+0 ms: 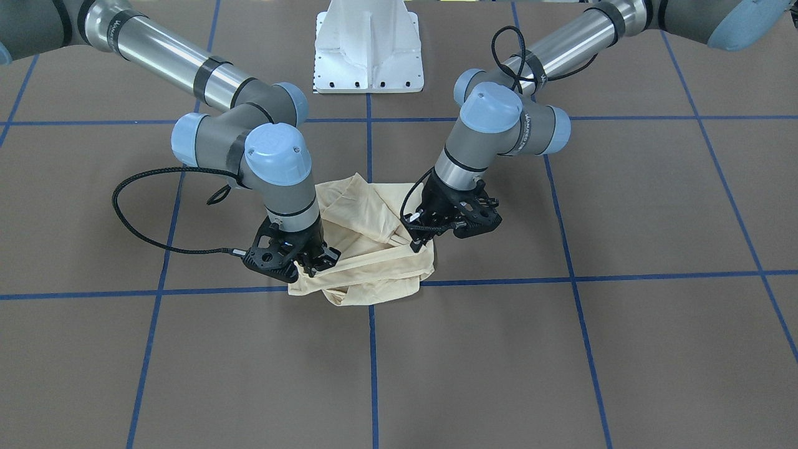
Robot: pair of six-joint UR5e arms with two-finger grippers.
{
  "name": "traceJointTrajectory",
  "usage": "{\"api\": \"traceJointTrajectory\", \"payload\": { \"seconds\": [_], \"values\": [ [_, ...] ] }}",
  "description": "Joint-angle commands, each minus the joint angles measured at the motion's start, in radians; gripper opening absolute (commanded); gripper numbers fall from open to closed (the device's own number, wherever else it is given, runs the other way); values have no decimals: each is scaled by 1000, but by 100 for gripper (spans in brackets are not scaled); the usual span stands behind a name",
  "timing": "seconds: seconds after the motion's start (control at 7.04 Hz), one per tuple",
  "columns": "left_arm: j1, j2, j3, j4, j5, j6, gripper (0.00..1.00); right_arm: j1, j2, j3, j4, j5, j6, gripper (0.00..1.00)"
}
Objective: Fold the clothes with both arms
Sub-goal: 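Lift the near edge with both grippers and fold it over toward the far edge, then release the shirt and raise the left gripper away while the right gripper holds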
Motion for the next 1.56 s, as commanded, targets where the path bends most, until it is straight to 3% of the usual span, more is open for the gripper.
{"api": "traceJointTrajectory", "payload": {
  "seconds": [0.0,0.28,0.43,0.71,0.85,0.99,1.14,1.42],
  "values": [
    [-20,-2,3,-1,-2,26,0,10,3,-9,21,1,0,0],
    [-30,-47,23,-4,-1,23,0,41,7,-8,64,25,7,0],
    [-33,-112,90,-7,1,21,0,52,8,-2,65,40,9,0],
    [-63,-143,156,-65,2,21,0,53,8,5,65,44,6,2],
    [-88,-143,167,-72,4,22,77,53,6,5,69,44,1,43],
    [-109,-143,169,-72,4,24,100,55,4,5,114,40,-20,99],
    [-141,-143,167,-70,-16,27,100,79,6,5,130,63,-23,100],
    [-203,-119,149,-58,-157,81,100,112,3,78,128,177,-32,100]
  ]
}}
